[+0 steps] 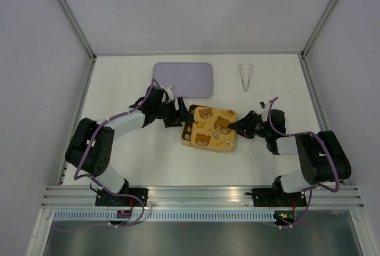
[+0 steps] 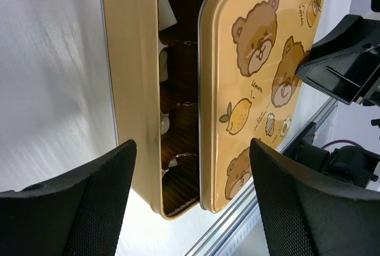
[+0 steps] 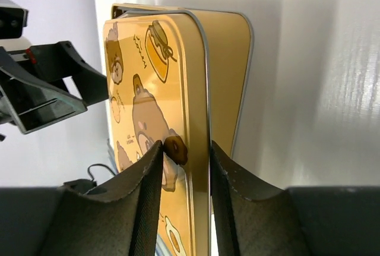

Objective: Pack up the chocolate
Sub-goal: Close the box lid on the packing box.

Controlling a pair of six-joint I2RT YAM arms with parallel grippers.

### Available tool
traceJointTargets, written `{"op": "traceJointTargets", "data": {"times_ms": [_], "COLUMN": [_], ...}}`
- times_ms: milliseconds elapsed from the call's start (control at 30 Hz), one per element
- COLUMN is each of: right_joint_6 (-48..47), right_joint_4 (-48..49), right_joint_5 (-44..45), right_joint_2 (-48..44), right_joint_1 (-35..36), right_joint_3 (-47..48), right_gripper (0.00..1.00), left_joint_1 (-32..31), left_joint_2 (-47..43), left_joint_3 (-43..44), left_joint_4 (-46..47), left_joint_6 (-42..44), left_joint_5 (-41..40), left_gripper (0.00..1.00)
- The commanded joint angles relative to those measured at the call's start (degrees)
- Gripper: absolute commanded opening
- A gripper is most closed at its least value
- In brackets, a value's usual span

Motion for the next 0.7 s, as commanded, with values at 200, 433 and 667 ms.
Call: {"op": "traceJointTargets", "data": {"times_ms": [200, 433, 667], "right_joint_6": [-3.2, -2.8, -2.1], "right_joint_4": [-11.5, -16.2, -16.4], "right_joint_5": [14.7, 26.1, 29.7], "right_joint_2": [-7.7, -9.6, -4.6], "right_joint_1": [6.3, 11.4, 14.7], "right_joint_3": [2.3, 4.6, 6.3], "right_gripper": [0.38, 0.4, 0.42], "left_joint_1": [-0.8, -1.7, -2.6], "left_joint_2": [0.0, 0.0, -0.1], "left_joint_3": [0.3, -0.2, -0.7], "left_joint_4": [3.7, 5.6, 5.9], "left_joint_6": [-0.1, -0.7, -1.0], "left_joint_5": [1.7, 2.3, 2.5], "left_gripper": [0.82, 0.82, 0.81]}}
